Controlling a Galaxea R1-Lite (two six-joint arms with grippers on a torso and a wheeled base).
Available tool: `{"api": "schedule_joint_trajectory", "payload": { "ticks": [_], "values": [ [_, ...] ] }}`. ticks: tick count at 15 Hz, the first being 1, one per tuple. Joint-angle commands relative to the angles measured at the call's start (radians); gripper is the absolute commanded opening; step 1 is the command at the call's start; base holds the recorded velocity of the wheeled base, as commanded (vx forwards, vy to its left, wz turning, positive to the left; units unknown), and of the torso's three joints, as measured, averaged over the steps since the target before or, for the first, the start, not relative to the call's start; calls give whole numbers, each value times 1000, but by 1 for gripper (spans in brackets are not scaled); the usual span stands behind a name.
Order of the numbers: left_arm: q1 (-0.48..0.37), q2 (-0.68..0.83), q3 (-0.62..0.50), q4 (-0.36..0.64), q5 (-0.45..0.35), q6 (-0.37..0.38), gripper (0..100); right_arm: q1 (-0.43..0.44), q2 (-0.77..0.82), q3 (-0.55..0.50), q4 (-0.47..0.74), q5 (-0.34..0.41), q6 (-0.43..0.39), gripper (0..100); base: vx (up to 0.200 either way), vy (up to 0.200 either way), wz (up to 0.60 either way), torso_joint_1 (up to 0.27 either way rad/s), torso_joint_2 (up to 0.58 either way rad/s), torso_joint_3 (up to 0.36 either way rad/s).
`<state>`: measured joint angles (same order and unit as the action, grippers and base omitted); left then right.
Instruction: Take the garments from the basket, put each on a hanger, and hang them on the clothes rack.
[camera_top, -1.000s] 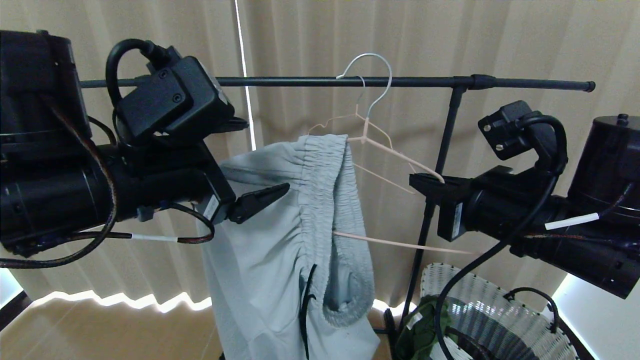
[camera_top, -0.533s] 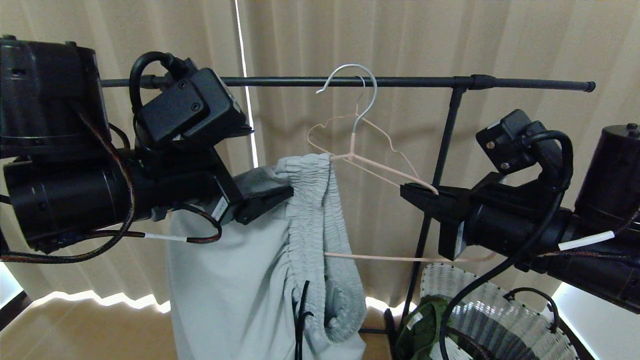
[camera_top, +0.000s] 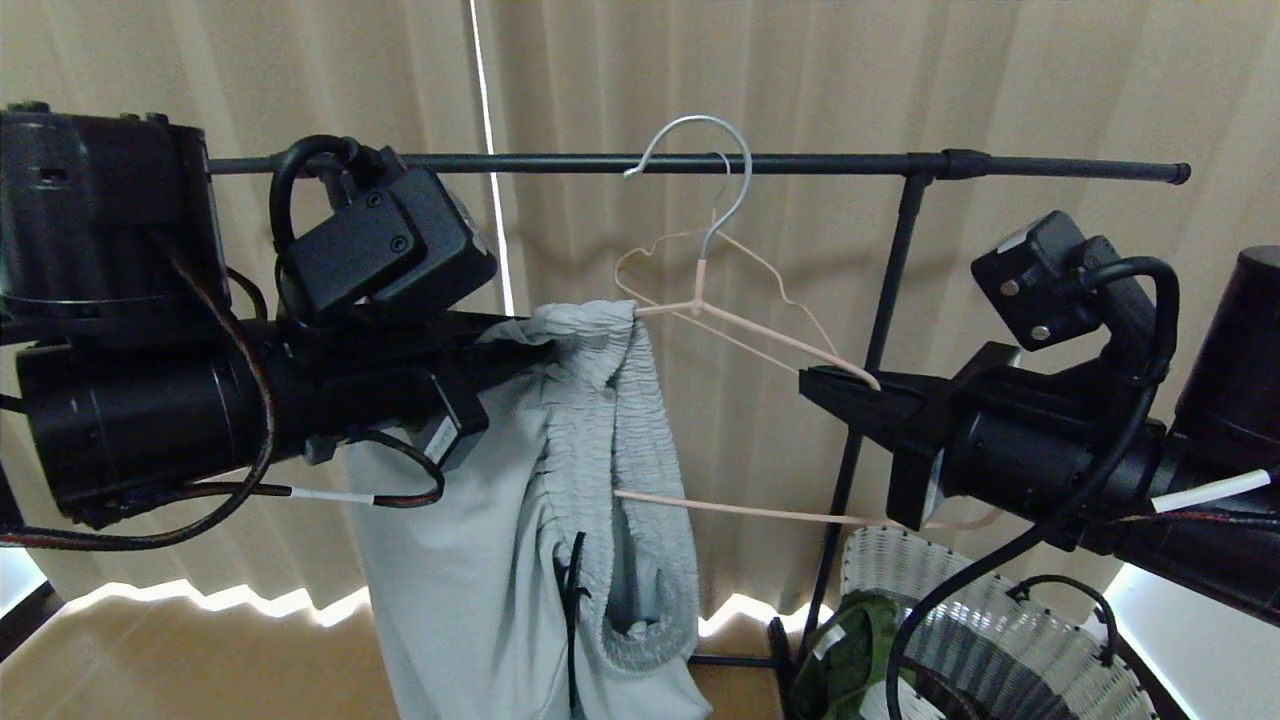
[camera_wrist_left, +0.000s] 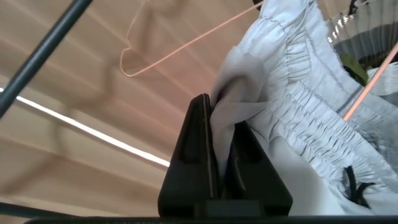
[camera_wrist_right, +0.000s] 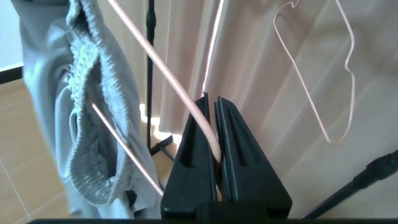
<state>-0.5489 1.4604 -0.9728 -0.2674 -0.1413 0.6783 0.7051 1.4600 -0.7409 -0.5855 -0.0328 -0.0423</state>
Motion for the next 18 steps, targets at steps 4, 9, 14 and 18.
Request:
{"api": "schedule_joint_trajectory", "payload": {
  "ticks": [4,9,14,18],
  "values": [
    [3,-15,25,-3,6,-25,0,1,-9,6,0,-3,-2,100,0,0,0,0,0,0],
    [46,-17,34,-1,15,-25,0,-21,-4,8,-54,-4,-4,100,0,0,0,0,0,0],
    [99,-23,49,-1,117,-51,0,-75,-3,6,-57,-4,-25,100,0,0,0,0,0,0],
    [138,-26,57,-1,267,-102,0,-75,2,12,-57,-4,-25,100,0,0,0,0,0,0]
  ]
}}
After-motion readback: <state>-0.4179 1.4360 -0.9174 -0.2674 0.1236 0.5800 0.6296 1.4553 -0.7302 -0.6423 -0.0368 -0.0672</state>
